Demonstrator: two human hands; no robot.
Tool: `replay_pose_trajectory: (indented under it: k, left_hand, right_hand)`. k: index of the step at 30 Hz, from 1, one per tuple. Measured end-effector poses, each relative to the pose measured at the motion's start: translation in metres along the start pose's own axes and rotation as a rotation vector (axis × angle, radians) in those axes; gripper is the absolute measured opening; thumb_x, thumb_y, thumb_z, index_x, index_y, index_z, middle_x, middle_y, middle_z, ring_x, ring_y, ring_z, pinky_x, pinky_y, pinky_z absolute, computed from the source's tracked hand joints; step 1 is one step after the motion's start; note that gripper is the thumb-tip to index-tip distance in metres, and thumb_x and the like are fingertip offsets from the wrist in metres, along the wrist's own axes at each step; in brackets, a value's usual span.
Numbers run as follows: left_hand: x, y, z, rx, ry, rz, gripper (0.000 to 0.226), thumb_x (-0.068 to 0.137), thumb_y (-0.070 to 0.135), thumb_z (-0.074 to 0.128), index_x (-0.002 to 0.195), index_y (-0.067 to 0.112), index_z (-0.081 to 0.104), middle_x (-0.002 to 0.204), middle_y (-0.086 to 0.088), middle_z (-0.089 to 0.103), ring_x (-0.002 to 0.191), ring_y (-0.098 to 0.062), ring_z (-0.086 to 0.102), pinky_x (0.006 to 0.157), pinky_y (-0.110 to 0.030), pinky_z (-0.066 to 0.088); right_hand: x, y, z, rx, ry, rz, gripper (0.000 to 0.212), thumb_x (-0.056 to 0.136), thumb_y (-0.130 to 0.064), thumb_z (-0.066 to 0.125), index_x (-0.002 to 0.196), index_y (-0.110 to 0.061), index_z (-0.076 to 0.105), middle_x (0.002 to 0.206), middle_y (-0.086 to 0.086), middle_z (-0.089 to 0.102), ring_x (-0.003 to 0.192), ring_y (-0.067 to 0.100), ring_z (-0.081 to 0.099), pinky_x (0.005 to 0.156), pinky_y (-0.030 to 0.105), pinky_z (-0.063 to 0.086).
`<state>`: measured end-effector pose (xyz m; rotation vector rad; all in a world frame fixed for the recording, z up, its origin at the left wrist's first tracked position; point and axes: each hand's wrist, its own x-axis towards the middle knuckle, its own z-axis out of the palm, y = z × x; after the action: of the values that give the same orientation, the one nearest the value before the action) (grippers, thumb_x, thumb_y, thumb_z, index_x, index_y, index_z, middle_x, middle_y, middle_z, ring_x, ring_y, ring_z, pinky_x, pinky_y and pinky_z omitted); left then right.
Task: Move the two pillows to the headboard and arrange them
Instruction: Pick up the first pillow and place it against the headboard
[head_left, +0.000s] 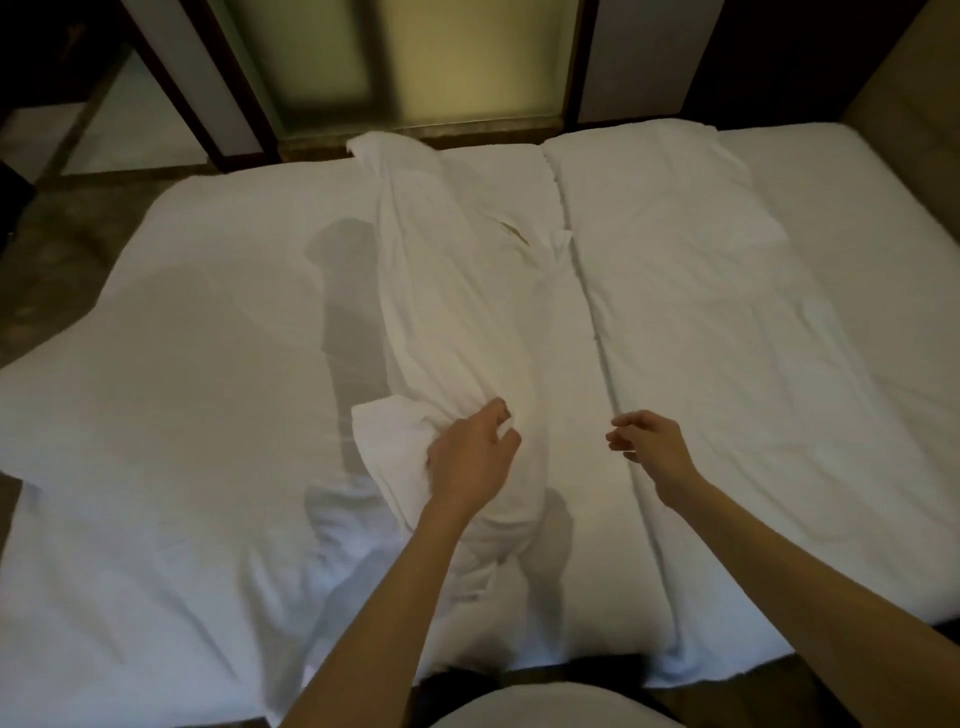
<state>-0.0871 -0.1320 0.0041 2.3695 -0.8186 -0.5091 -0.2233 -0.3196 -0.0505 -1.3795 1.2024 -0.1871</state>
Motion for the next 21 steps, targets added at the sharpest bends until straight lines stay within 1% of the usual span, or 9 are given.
replay_pose_trajectory:
  k: [2,6,8,10,13,16,17,19,21]
  left_hand:
    - [-0.008,0.023,0.023,0.019,0.017,-0.009,0.015,0.088,0.035,0.050,0.078,0.030,0.039,0.063,0.008,0.048,0.074,-0.028,0.059,0.061,-0.032,0.032]
    - [-0.020,0.062,0.057,0.099,0.033,0.013,0.030,0.091,0.029,0.049,0.068,0.024,0.031,0.052,0.003,0.036,0.059,-0.023,0.045,0.055,-0.032,0.028]
    - [-0.023,0.076,0.064,0.148,0.028,0.028,0.036,0.092,0.027,0.048,0.064,0.022,0.026,0.053,0.002,0.038,0.056,-0.023,0.045,0.053,-0.032,0.029]
    - [-0.027,0.091,0.070,0.150,0.030,0.017,0.035,0.094,0.030,0.047,0.063,0.022,0.031,0.052,0.002,0.040,0.052,-0.020,0.044,0.050,-0.031,0.028]
    - [-0.029,0.100,0.072,-0.042,0.068,-0.074,0.025,0.094,0.034,0.048,0.073,0.020,0.046,0.052,0.006,0.045,0.048,-0.010,0.042,0.047,-0.029,0.030]
    - [-0.031,0.100,0.072,-0.299,0.093,-0.216,0.014,0.093,0.031,0.048,0.086,0.020,0.054,0.062,0.009,0.056,0.054,-0.009,0.051,0.053,-0.026,0.040]
    - [-0.031,0.099,0.073,-0.370,0.099,-0.263,0.013,0.092,0.029,0.048,0.088,0.020,0.055,0.064,0.008,0.058,0.054,-0.007,0.052,0.052,-0.022,0.041]
    - [-0.034,0.094,0.078,-0.494,0.109,-0.342,0.011,0.091,0.025,0.047,0.087,0.021,0.056,0.063,0.005,0.058,0.046,-0.003,0.050,0.045,-0.016,0.040]
    - [-0.036,0.090,0.084,-0.626,0.097,-0.406,0.012,0.091,0.020,0.047,0.084,0.018,0.057,0.059,0.001,0.057,0.041,-0.005,0.048,0.039,-0.017,0.038]
  right_hand:
    - [0.004,0.003,-0.034,0.030,-0.015,0.006,0.020,0.086,0.003,0.050,0.082,-0.011,0.064,0.079,0.011,0.068,0.070,0.020,0.063,0.069,0.028,0.047]
    - [0.012,0.015,-0.093,0.041,-0.055,0.044,0.020,0.087,0.002,0.049,0.082,-0.011,0.063,0.082,0.010,0.068,0.073,0.022,0.064,0.070,0.029,0.048]
    - [0.016,0.020,-0.111,0.041,-0.069,0.062,0.019,0.088,0.001,0.049,0.084,-0.011,0.063,0.085,0.010,0.068,0.075,0.023,0.065,0.072,0.031,0.048]
    - [0.021,0.020,-0.128,0.046,-0.091,0.075,0.018,0.088,0.000,0.049,0.087,-0.011,0.063,0.088,0.011,0.069,0.078,0.024,0.065,0.074,0.032,0.048]
    - [0.026,0.018,-0.134,0.059,-0.130,0.080,0.017,0.089,-0.001,0.050,0.087,-0.012,0.062,0.089,0.010,0.068,0.079,0.025,0.066,0.075,0.033,0.048]
    - [0.023,0.013,-0.127,0.066,-0.193,0.069,0.016,0.089,-0.001,0.051,0.088,-0.012,0.062,0.090,0.010,0.068,0.080,0.025,0.066,0.078,0.035,0.048]
    - [0.022,0.011,-0.124,0.063,-0.215,0.061,0.016,0.089,-0.001,0.051,0.088,-0.012,0.062,0.091,0.010,0.068,0.081,0.025,0.066,0.078,0.035,0.048]
    - [0.020,0.006,-0.116,0.058,-0.248,0.047,0.015,0.088,-0.002,0.052,0.089,-0.012,0.062,0.091,0.011,0.068,0.082,0.026,0.065,0.079,0.035,0.048]
    - [0.019,0.003,-0.110,0.050,-0.268,0.036,0.014,0.088,-0.001,0.053,0.090,-0.012,0.062,0.091,0.011,0.068,0.083,0.026,0.065,0.079,0.036,0.047]
